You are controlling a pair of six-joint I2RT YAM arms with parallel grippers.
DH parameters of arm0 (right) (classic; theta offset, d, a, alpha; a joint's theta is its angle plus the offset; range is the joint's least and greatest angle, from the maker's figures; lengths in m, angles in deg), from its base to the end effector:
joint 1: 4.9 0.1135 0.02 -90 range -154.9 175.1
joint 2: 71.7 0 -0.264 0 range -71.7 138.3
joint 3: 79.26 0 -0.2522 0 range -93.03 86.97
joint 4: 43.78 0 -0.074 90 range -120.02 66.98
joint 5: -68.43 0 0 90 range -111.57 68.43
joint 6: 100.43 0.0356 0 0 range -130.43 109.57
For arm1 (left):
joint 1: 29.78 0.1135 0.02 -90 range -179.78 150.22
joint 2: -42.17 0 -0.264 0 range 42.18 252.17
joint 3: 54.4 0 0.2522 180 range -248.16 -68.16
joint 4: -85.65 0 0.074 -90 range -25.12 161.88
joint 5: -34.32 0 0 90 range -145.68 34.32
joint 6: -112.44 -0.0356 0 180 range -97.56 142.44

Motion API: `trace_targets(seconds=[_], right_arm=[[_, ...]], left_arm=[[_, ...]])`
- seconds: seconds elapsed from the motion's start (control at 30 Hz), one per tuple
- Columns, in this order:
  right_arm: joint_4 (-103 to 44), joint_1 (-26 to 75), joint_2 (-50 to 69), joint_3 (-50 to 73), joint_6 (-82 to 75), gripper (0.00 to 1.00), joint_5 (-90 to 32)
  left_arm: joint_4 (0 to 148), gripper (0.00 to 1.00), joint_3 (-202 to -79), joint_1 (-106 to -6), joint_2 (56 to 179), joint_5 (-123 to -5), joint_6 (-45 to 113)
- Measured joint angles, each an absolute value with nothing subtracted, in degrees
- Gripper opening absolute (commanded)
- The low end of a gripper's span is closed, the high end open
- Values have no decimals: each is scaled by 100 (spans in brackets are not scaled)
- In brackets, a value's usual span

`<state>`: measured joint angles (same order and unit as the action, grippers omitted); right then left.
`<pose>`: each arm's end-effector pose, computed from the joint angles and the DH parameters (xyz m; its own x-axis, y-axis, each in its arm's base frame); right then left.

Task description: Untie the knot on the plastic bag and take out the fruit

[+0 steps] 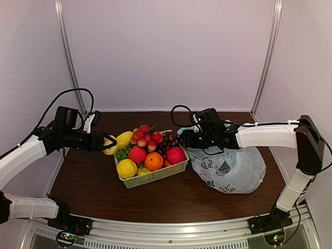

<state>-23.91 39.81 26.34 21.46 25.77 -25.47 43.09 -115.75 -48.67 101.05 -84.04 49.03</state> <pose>0.2693 0.2700 0.2254 -0.7949 0.0423 -0.6053 -0.3348 0.8014 0.4956 0.1990 -0.0860 0.2825 -0.8263 -0.1336 -0.5472 0.2895 0.7326 -0.6160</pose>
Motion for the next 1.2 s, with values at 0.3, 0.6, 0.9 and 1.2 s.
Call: trace_targets(seconds=[0.3, 0.6, 0.9, 1.2], right_arm=[[-2465, 3975, 2492, 2148, 2442, 76, -2514], [-2461, 3975, 2243, 2190, 2379, 78, -2458], [-2459, 3975, 2107, 2290, 2359, 78, -2442], [-2465, 3973, 2107, 2327, 2335, 78, -2445]], left_arm=[[4790, 63, -11686, -5320, 10806, -8424, 4418], [4958, 64, -11982, -5449, 11552, -8243, 4079], [5185, 72, -12036, -5453, 11829, -8111, 3983], [5351, 80, -12045, -5464, 11941, -8127, 3967]])
